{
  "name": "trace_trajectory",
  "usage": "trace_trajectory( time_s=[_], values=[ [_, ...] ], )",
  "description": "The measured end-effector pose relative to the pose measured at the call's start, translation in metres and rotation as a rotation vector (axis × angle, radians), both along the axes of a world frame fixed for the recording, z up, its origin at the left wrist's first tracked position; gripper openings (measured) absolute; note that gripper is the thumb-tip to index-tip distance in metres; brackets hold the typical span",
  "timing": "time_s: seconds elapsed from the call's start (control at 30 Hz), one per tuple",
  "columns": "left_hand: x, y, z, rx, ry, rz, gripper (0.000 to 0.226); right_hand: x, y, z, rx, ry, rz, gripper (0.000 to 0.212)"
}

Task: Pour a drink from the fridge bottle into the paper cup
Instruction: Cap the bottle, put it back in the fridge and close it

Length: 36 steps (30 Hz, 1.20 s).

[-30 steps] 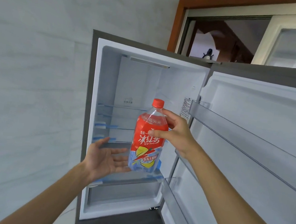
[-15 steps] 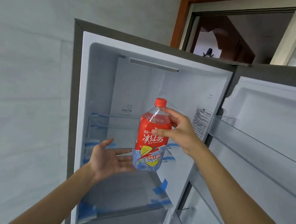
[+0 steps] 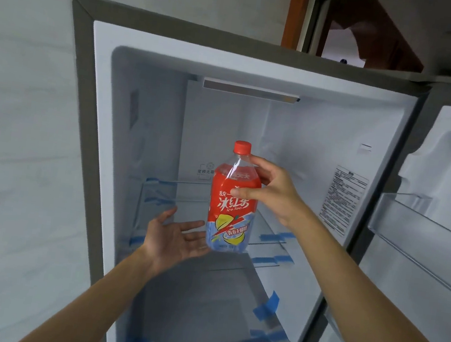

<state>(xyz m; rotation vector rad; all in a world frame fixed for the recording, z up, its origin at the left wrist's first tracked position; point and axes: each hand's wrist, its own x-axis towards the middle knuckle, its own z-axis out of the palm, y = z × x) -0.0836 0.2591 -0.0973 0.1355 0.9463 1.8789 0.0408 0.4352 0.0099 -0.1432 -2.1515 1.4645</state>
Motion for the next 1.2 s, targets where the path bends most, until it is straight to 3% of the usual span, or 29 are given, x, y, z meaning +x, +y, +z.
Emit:
trace_trajectory(
  time_s=[0.47,1.2],
  values=[
    [-0.048,0.045,-0.003,-0.004,0.071,0.223,0.067,-0.081,0.051,-0.009,0.005,0.006,0.055,0.067],
    [-0.073,0.084,-0.015,-0.065,0.048,0.36,0.059,-0.14,0.101,-0.052,-0.066,-0.019,0.039,0.067]
  ],
)
